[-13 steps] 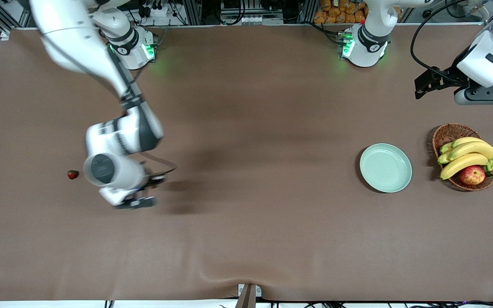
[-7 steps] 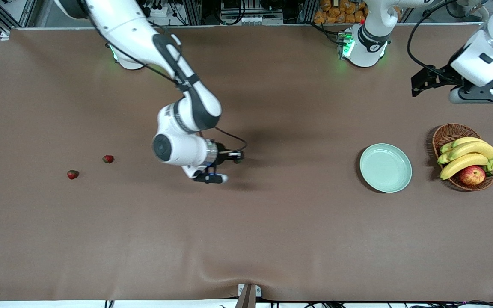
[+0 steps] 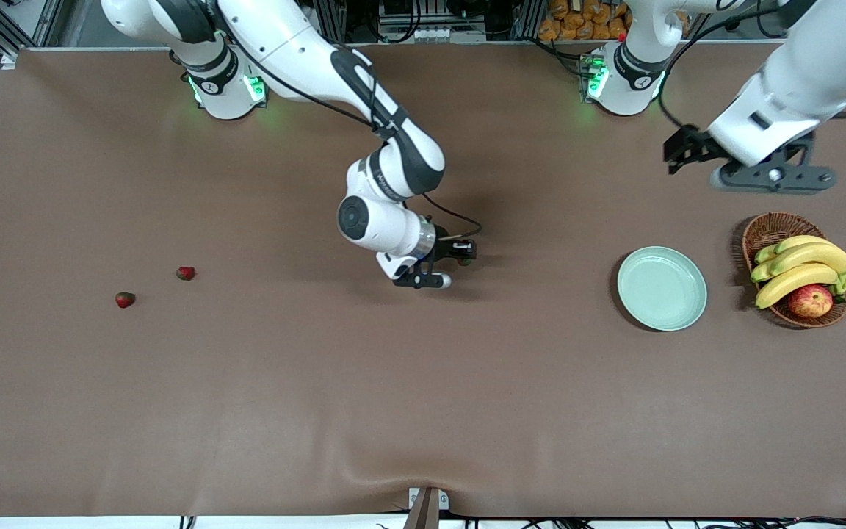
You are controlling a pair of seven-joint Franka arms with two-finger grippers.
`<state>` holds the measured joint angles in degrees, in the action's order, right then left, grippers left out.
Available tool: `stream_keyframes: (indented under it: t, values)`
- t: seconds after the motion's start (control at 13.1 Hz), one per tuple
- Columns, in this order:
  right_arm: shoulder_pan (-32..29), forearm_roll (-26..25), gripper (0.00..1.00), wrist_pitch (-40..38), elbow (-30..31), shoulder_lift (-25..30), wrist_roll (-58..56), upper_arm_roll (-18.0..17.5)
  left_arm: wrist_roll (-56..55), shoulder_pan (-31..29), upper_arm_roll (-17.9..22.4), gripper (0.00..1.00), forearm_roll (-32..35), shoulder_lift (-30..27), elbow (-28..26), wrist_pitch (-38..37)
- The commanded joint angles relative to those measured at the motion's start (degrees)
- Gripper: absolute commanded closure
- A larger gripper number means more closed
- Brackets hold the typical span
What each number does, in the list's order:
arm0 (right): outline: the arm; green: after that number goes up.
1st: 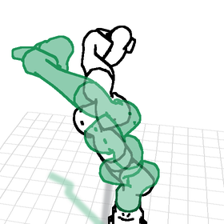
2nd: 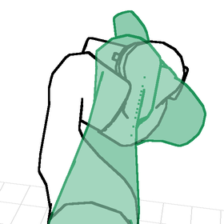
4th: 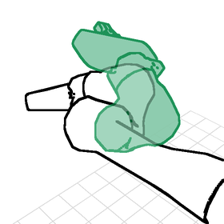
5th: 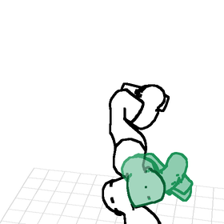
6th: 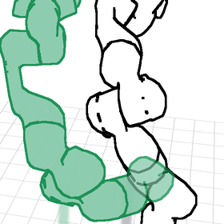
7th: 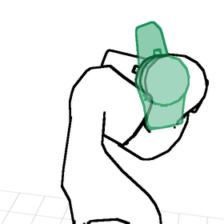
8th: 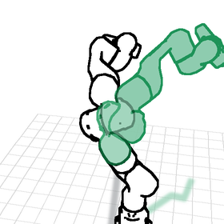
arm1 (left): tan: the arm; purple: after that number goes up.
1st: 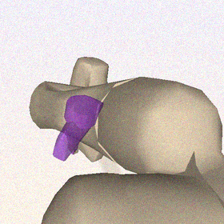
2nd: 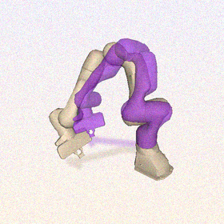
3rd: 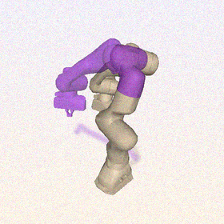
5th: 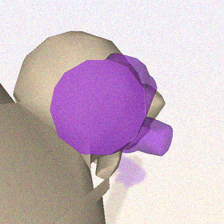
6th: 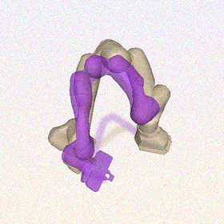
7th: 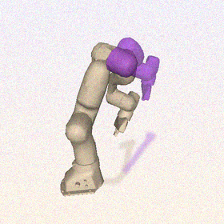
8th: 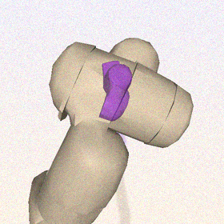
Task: Collect all strawberries into plate
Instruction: 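Carry the strawberry toward mid-table with the right gripper while the left gripper approaches, then set the strawberry on the table with the right gripper and open it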
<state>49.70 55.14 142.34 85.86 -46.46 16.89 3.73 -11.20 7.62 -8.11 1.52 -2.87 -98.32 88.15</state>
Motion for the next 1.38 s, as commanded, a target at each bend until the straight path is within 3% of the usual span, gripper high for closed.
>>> stream_keyframes:
  t: [0.0, 0.08, 0.15, 0.38, 0.53, 0.84, 0.99, 1.3]
  values:
    - [2.50, 1.37, 0.69, 2.67, -4.73, -3.98, 4.03, 0.84, -6.89, 0.12, -3.22, 0.00, 1.47, 1.29, -3.34, 4.37]
    - [2.33, 1.29, 0.42, 2.76, -4.65, -4.08, 4.03, 0.84, -7.43, 0.03, -3.84, 0.00, 1.38, 1.20, -5.54, 7.27]
    - [1.98, 0.85, 0.23, 2.76, -4.48, -3.99, 3.16, 1.36, -8.22, 0.03, -3.84, 0.00, 1.29, 1.29, -7.56, 10.52]
    - [1.80, 0.67, 0.00, 2.50, -4.21, -3.64, 3.77, 1.90, -12.79, -0.41, -3.93, 0.00, 0.42, 2.34, -13.54, 19.04]
    - [0.32, 0.50, 0.00, 1.63, -3.51, -2.33, 3.68, 2.07, -17.25, 0.02, -3.93, 0.00, -2.29, 5.14, -14.79, 24.68]
    - [-11.17, -1.17, 0.00, -8.72, 5.08, 6.00, 3.33, 2.16, -31.91, 4.15, -4.37, 0.00, -2.75, 13.66, -13.30, 37.24]
    - [-17.06, -7.73, 0.00, -15.66, 8.34, 9.61, 3.33, 2.16, -36.24, 5.91, -4.37, 0.00, -2.05, 17.62, -12.86, 41.73]
    - [-29.64, -27.67, 0.00, -29.20, 10.38, 14.02, 3.24, 2.16, -41.18, 12.14, -4.28, 0.00, -1.26, 24.82, -9.53, 45.18]
